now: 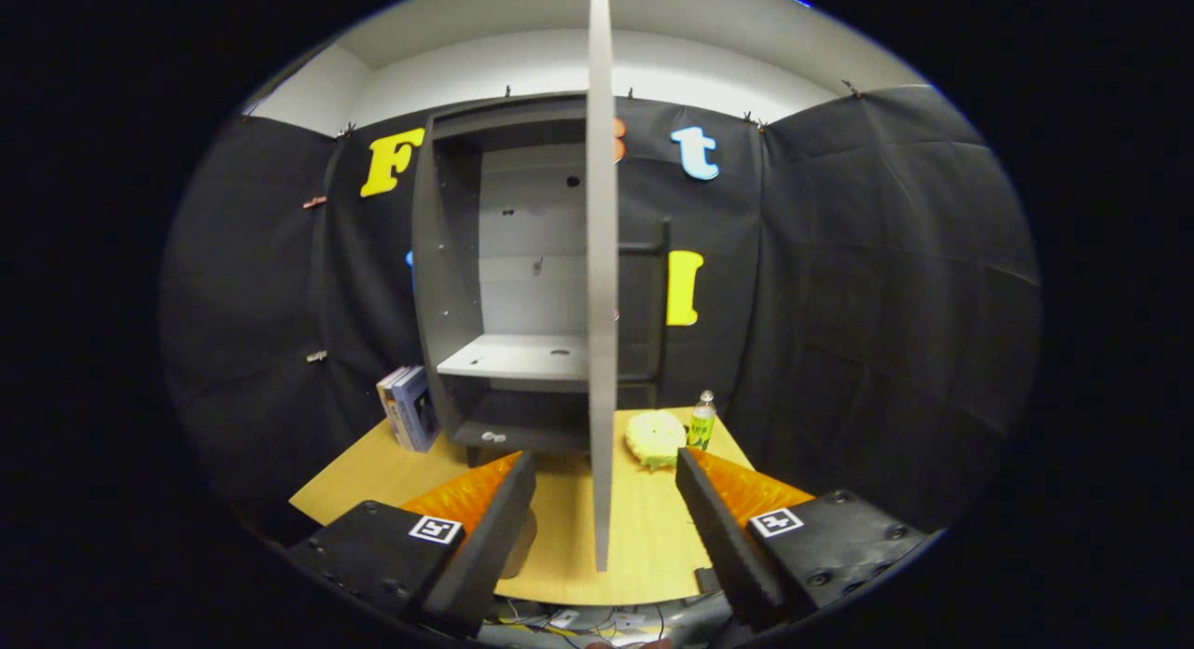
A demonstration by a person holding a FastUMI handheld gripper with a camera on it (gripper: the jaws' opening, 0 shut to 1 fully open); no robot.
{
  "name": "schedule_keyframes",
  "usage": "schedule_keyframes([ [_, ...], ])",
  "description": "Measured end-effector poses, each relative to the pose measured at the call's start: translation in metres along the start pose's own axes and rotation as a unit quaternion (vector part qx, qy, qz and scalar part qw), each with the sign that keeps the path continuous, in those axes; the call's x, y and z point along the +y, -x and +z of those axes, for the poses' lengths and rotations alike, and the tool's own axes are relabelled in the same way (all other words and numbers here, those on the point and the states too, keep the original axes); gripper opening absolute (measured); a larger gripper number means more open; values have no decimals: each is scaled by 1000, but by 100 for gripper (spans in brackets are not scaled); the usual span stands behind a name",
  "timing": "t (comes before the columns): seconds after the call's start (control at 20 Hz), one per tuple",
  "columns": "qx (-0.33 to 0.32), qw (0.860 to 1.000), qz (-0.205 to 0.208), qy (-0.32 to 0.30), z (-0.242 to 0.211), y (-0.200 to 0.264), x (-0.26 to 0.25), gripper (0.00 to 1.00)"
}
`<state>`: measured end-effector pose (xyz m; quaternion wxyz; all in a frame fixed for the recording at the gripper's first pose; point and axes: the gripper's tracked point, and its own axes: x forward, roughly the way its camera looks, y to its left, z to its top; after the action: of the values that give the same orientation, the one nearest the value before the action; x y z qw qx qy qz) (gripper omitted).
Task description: Open the shoe cabinet door, grab the shoes and put them into the shoe cabinet, then close the shoe cabinet door.
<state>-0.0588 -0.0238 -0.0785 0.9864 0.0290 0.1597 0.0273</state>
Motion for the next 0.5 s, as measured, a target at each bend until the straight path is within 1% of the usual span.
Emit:
schedule_keyframes([
  [0.05,16,1000,10,1,-12,-6,15,99],
  [0.15,52,998,44,-11,-41,-17,52,99],
  [0.2,72,995,64,-18,-56,-23,70,100],
  [0.3,114,989,92,-30,-92,-39,100,100],
  [0.5,184,974,124,-47,-156,-69,136,99],
])
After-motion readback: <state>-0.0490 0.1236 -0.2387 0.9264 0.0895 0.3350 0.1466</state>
